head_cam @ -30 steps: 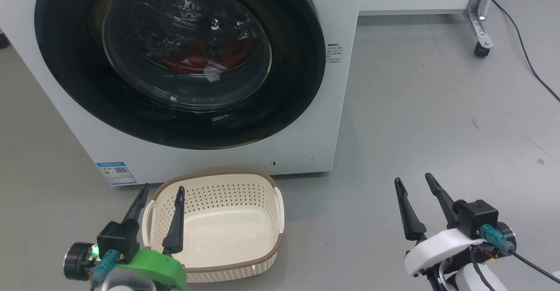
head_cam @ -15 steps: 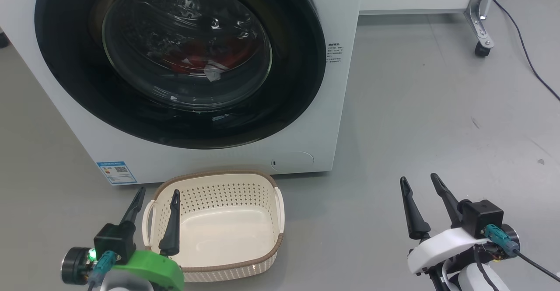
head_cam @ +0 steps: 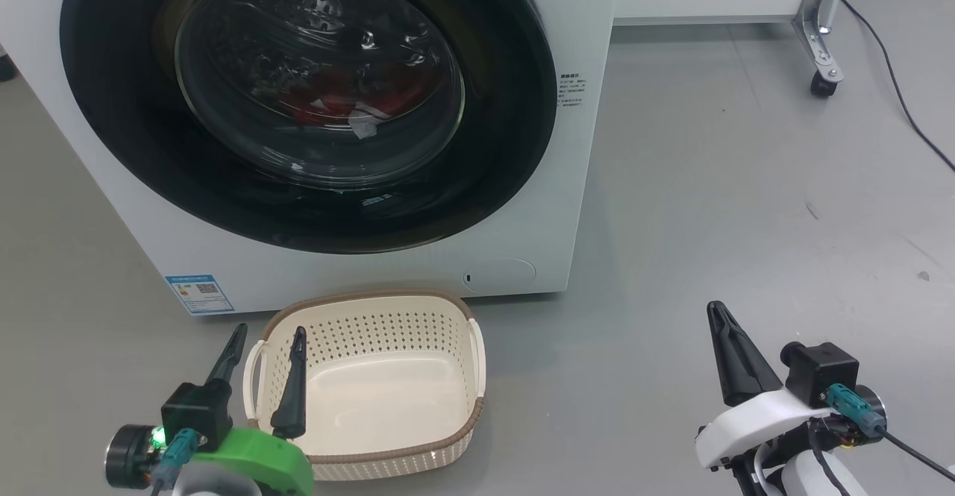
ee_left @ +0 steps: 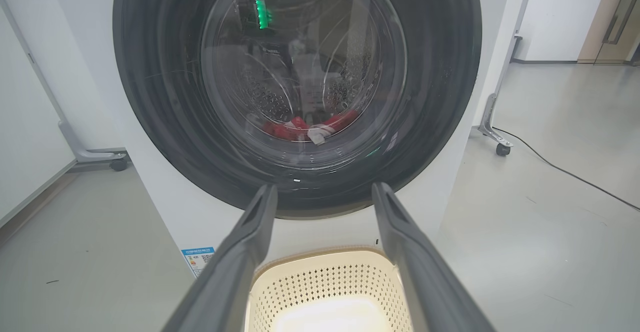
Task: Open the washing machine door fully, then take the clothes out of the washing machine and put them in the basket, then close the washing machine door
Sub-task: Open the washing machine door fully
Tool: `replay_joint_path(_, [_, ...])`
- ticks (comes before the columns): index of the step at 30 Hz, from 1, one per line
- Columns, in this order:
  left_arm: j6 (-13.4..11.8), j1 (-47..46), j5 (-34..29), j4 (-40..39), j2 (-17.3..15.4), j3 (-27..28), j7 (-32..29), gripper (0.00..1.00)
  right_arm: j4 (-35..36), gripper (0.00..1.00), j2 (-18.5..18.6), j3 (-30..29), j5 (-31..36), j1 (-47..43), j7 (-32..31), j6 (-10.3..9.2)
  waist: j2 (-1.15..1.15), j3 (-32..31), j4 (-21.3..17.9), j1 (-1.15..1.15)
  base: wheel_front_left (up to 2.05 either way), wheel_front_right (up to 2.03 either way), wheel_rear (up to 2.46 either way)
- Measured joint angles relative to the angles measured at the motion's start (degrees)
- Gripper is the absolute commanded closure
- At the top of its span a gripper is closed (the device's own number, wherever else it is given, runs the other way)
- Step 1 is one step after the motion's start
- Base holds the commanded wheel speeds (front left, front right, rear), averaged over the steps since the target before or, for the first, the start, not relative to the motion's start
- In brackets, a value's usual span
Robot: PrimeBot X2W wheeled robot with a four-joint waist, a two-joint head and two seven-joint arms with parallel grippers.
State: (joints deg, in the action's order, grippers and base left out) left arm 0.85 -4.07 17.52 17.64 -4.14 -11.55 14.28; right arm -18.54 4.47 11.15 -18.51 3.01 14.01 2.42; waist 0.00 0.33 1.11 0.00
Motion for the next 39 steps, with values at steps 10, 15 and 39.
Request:
replay_joint_path(10, [0.0,0.0,-1.2,0.1,0.1,0.1,0.0,0.0,-0.9,1.0,-0.5,-0.3,-0.8,0.0,0.0,1.64,0.0,0.1,0.2,0.0,0.0,0.0,0.0])
replay_joint_path(15, [0.5,0.0,-1.5,0.1,0.2,0.2,0.0,0.0,-1.2,1.0,-1.0,-0.9,-3.7,0.0,0.0,2.34,0.0,0.4,0.2,0.0,0.0,0.0,0.0])
replay_joint_path(39, [2.0,-5.4,-2.2,-3.5,1.0,0.6,0.0,0.0,-4.0,1.0,-1.9,-6.5,-45.0,11.9,-7.5,4.54,0.0,8.9,2.2,0.0,0.0,0.0,0.0])
